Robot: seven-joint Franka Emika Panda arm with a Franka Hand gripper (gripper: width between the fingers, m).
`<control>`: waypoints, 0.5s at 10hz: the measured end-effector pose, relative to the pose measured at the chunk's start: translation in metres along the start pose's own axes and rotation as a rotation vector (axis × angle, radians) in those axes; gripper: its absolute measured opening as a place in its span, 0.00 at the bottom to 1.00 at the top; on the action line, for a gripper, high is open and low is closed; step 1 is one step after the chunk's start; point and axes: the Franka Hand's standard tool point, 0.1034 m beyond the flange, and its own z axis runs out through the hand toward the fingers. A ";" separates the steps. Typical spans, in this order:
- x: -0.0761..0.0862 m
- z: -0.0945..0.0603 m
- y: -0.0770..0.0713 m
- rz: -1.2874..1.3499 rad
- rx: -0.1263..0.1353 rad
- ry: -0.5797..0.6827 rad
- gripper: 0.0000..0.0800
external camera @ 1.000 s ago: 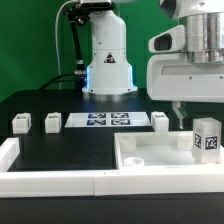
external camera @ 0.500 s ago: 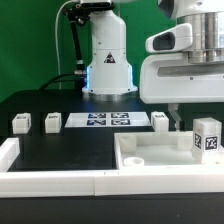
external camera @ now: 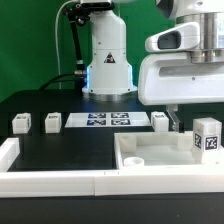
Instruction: Assemble square table
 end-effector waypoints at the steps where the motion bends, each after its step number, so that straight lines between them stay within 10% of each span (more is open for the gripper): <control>1: 0.000 0.000 0.000 0.002 0.000 0.000 0.67; 2: 0.000 0.000 0.000 0.002 0.000 0.000 0.67; 3: 0.000 0.000 0.000 0.002 0.000 0.000 0.40; 5: 0.000 0.000 0.000 0.024 0.000 0.000 0.36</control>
Offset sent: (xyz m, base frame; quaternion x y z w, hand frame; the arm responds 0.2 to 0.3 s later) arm 0.0000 0.0000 0.0000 0.0000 0.0000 0.0000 1.0000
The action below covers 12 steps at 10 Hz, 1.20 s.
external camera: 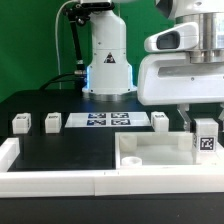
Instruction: Assemble square table
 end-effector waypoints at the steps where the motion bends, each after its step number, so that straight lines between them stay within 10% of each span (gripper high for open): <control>1: 0.000 0.000 0.000 0.006 0.001 0.000 0.36; 7: -0.001 0.000 0.007 0.400 -0.018 0.004 0.37; 12: -0.001 0.001 0.007 0.422 -0.017 0.003 0.77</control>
Offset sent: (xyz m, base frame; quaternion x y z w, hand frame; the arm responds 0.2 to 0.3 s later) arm 0.0003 -0.0003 0.0045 0.0007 0.0173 0.2394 0.9708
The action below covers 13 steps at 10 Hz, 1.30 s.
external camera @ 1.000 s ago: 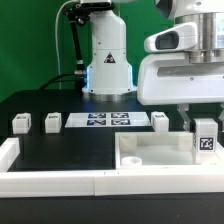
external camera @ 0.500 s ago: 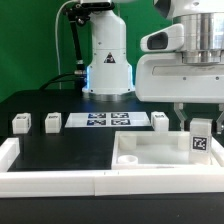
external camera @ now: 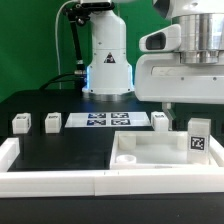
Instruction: Assemble square table
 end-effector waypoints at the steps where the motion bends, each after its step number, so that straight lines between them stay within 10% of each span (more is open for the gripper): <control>1: -0.001 -0.001 -0.001 -0.003 0.002 0.001 0.81; 5: -0.012 -0.024 0.007 -0.166 0.020 -0.005 0.81; 13: -0.014 -0.020 0.022 -0.328 0.020 0.004 0.81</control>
Offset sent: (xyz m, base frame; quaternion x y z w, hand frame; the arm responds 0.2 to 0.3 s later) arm -0.0331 0.0055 0.0257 0.0245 -0.0292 -0.0935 0.9949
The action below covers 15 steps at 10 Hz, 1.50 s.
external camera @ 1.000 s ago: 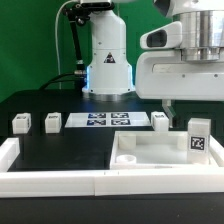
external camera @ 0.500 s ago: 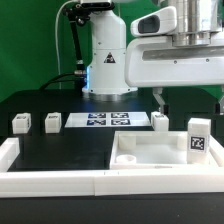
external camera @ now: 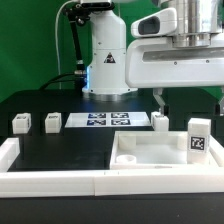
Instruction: Assemble square table
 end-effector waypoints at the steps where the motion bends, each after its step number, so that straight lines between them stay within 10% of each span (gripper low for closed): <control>1: -0.008 0.001 0.007 -0.058 -0.001 -0.004 0.81; 9: -0.065 -0.002 0.024 -0.078 -0.001 -0.006 0.81; 15: -0.137 0.013 0.024 -0.136 -0.007 0.008 0.81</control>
Offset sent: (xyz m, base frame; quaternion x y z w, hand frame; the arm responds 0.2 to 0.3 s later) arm -0.0433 -0.0042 0.0112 0.0153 -0.0005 0.0662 0.9977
